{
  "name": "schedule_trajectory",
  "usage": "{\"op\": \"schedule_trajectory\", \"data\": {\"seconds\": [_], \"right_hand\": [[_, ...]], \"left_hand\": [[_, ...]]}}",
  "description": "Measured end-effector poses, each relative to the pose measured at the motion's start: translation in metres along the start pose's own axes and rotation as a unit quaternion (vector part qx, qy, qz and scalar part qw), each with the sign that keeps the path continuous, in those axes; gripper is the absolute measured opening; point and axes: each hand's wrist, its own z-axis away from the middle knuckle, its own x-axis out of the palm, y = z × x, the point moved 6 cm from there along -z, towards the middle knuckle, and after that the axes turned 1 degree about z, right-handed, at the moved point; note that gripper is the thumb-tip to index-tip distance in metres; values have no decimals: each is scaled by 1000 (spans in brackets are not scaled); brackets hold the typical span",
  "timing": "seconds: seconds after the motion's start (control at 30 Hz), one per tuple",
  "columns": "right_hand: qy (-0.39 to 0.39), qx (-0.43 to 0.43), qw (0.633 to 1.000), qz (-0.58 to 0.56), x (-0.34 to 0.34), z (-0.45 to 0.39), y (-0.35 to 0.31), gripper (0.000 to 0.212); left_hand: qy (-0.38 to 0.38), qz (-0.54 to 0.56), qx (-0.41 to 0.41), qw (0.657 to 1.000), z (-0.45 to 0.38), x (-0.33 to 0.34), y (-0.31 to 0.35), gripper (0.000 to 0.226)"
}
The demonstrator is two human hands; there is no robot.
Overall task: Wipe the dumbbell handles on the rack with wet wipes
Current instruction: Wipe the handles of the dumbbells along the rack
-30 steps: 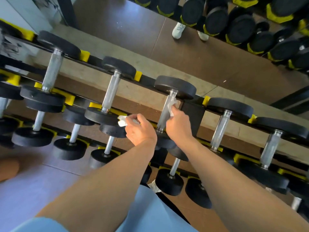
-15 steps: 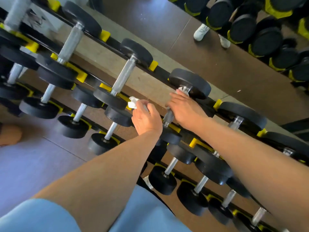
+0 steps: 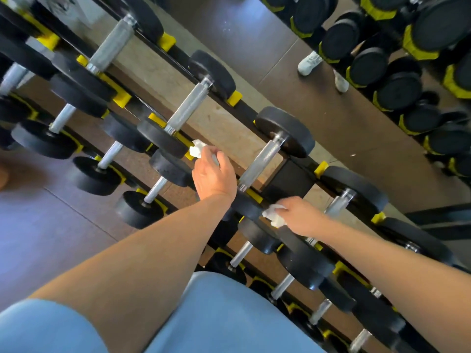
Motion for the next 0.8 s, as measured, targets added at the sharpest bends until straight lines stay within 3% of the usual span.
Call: {"op": "schedule_trajectory", "data": {"seconds": [0.07,0.13,0.2,0.27,0.33,0.43,0.5,0.57,0.6,0.63,0.7,0.73,0.8], "right_hand": [[95,56,988,-108,-17,2,19,26],[224,100,947,-209,-34,-2,8,29],[192,146,912,-332,-18,-12,-21,28],[125,174,907,-362,19,-15,-51,29],[125,156,934,-297,26,-3,-67,32],[175,88,935,-296,-5,22,-66,32],[280,30,928,-243,-40,30,-68,29],[416,-111,898,-97,-76,28,-88,34],[429,-187,884,13,-81,16,-98,38],[392,-239,878,133,-76,-3,-101,42],[267,-243,894,266,-67,-38,-89,48],[224,-225,906,281,-67,-47,-83,49],[214,-213,916,263,-66,-56,-77,49]], "left_hand": [[2,-4,5,1000,0,0,1,18],[4,-15,9,1000,-1,0,2,18],[-4,-28,5,1000,0,2,2,19],[-10,-34,4,999,0,1,4,20],[-14,-36,3,999,-2,0,5,19],[-25,-31,4,999,1,1,4,20],[-23,-31,10,999,1,1,4,19],[-23,-36,12,999,0,2,5,19],[-24,-40,13,999,0,2,5,19],[-26,-43,16,999,0,2,5,19],[-32,-49,26,998,0,4,5,18],[-34,-50,28,998,-1,4,4,18],[-34,-53,27,998,-2,5,3,17]]}}
